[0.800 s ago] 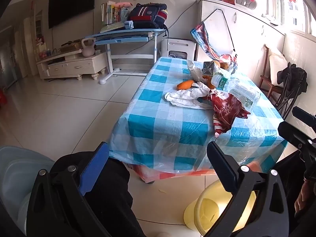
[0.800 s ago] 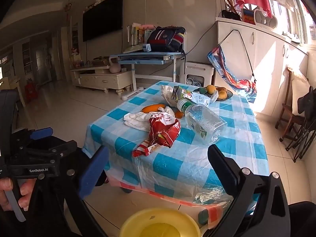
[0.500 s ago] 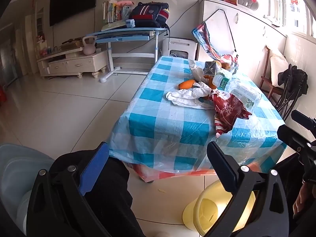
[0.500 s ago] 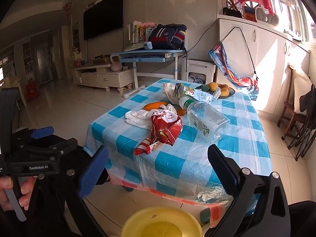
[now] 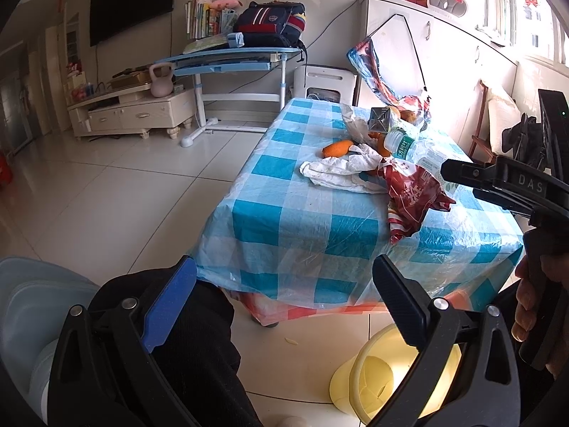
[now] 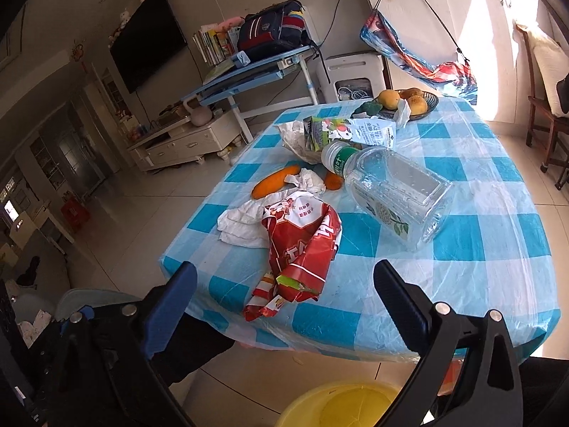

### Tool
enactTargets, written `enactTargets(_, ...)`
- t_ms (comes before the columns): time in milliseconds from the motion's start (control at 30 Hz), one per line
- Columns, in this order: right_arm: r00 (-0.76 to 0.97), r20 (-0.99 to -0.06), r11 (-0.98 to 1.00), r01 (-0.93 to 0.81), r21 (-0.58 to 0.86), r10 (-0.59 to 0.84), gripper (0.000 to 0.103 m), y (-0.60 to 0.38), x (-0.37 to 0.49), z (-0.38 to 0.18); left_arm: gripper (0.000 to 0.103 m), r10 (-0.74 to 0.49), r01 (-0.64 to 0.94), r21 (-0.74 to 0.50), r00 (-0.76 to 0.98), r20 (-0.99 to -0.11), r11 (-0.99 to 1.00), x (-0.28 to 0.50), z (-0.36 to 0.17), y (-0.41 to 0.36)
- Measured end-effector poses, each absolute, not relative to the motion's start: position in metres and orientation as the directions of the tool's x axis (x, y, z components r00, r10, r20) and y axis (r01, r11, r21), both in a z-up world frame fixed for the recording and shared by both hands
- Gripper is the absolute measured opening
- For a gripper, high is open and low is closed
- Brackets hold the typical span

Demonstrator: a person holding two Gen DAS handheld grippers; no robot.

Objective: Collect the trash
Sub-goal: 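Grasp the red snack bag with the right tool while the left tool grasps a white tissue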

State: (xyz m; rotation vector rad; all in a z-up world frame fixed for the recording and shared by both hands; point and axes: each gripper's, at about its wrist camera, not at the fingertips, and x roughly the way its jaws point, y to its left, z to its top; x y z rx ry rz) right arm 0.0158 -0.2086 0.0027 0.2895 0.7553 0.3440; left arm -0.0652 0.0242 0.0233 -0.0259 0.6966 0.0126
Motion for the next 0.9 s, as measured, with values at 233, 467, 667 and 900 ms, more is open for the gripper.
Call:
enactTargets(233, 0.571, -0.681, 0.868, -0.122, 0.482, 0.458, 0.039, -0.205, 0.052, -0.03, 0.096, 0.004, -0.029, -0.027, 0.759, -0.651, 0.999, -0.065, 0.021, 0.025)
enactTargets(467, 0.626, -0.589, 0.828, -0.174, 0.534, 0.511, 0.019, -0.223, 0.049, -0.005, 0.096, -0.003, -0.023, -0.031, 0.758, -0.652, 0.999, -0.057, 0.024, 0.025)
enactTargets(667, 0.698, -0.525, 0.852, -0.247, 0.461, 0.486, 0.019, -0.246, 0.033, 0.03, 0.096, -0.008, 0.002, -0.01, 0.757, -0.653, 1.0, -0.017, 0.03, 0.02)
enactTargets(900, 0.707, -0.529, 0.857, -0.221, 0.465, 0.47, 0.019, -0.264, 0.035, 0.036, 0.096, -0.025, 0.08, 0.047, 0.722, -0.691, 0.996, 0.062, 0.018, -0.007)
